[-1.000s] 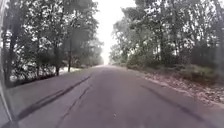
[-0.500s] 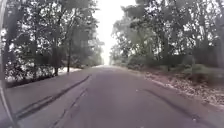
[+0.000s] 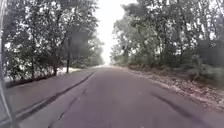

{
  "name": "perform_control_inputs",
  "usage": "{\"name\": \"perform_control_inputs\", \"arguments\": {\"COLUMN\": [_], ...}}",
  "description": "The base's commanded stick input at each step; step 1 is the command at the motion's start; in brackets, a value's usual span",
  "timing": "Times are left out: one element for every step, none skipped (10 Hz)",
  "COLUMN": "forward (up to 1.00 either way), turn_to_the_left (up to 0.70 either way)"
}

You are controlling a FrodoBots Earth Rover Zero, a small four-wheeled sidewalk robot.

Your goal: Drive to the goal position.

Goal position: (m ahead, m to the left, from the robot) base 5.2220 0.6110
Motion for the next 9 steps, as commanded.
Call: {"name": "perform_control_inputs", "arguments": {"forward": [0.70, 0.70, 0.70, 0.70, 0.70, 0.70, 0.70, 0.70, 0.70], "turn_to_the_left": [0.00, 0.00, 0.00, 0.00, 0.00, 0.00, 0.00, 0.00, 0.00]}}
